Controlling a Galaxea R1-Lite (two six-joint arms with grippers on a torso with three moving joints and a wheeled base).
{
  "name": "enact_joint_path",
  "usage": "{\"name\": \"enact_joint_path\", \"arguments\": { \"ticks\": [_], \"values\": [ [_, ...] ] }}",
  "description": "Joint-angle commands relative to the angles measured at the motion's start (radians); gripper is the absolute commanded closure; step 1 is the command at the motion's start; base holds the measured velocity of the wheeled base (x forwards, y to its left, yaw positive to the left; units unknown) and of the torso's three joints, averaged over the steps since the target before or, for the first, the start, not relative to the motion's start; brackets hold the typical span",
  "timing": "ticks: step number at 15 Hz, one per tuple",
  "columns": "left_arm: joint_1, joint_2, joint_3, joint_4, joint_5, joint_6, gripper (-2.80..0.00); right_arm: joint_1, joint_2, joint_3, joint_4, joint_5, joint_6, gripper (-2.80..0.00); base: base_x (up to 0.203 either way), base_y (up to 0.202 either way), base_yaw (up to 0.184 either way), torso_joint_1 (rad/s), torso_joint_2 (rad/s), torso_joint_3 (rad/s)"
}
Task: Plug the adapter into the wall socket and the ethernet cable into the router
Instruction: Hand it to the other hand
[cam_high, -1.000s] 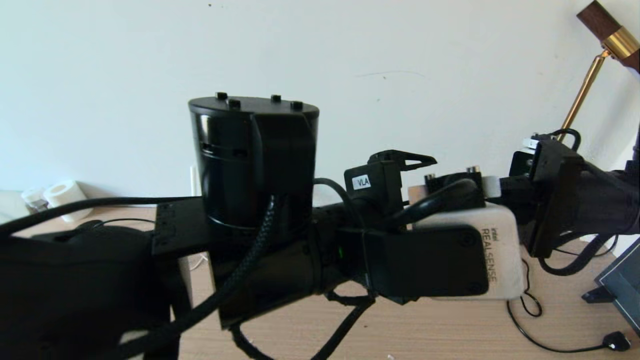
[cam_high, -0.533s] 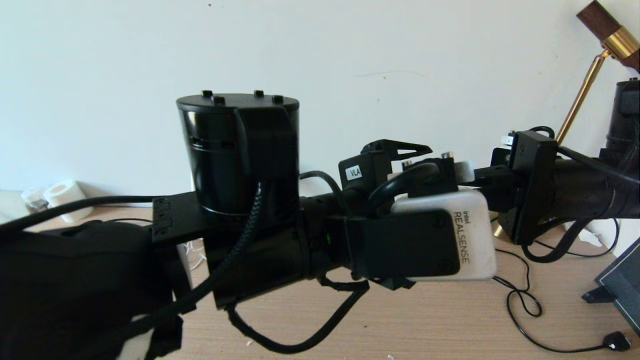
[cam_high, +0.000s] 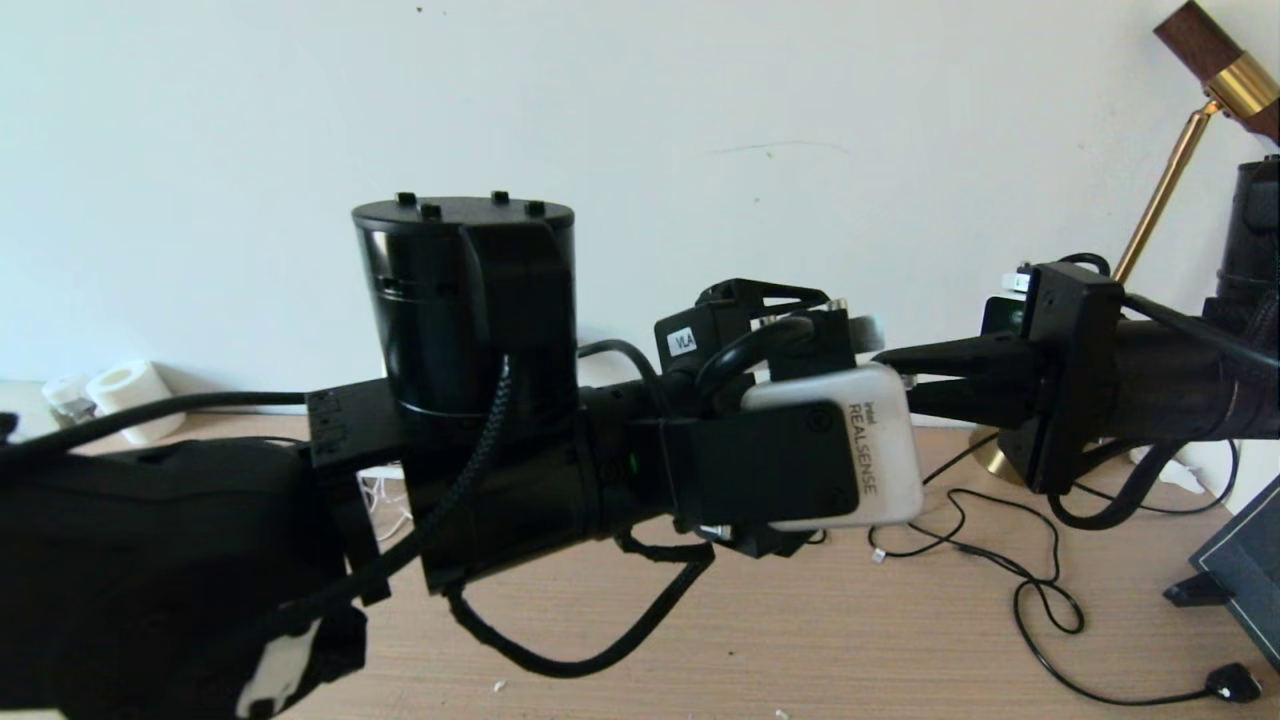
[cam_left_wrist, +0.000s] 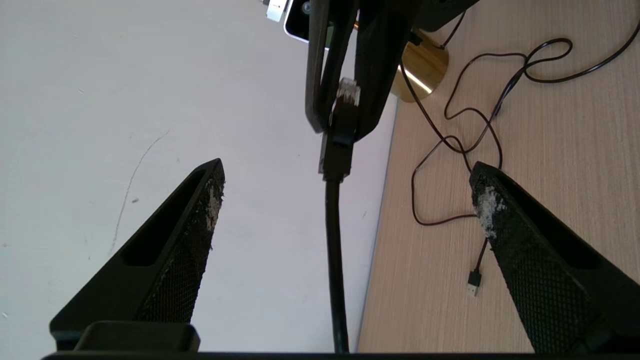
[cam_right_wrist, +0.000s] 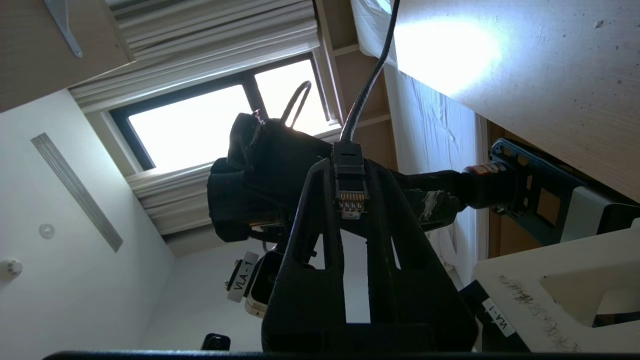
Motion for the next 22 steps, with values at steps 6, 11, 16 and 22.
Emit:
{"name": "enact_joint_path", "arguments": {
  "ticks": [6, 11, 16, 22],
  "values": [
    [0.046, 0.04, 0.021, -0.14, -0.1, 0.003, -2.8, 0.007, -0.011, 0.002, -0.003, 0.041, 0.02, 0.0, 0.0, 0.0, 0.0, 0.0, 0.0, 0.0],
    [0.091, 0.051, 0.135, -0.259, -0.158, -0.007, -2.8, 0.005, -0.01, -0.002, -0.003, 0.042, 0.02, 0.0, 0.0, 0.0, 0.0, 0.0, 0.0, 0.0],
    [0.089, 0.052, 0.134, -0.276, -0.16, -0.005, -2.8, 0.005, -0.008, -0.001, -0.003, 0.042, 0.02, 0.0, 0.0, 0.0, 0.0, 0.0, 0.0, 0.0],
    [0.077, 0.048, 0.134, -0.297, -0.171, 0.001, -2.8, 0.007, -0.005, 0.001, -0.003, 0.042, 0.02, 0.0, 0.0, 0.0, 0.0, 0.0, 0.0, 0.0]
  ]
}}
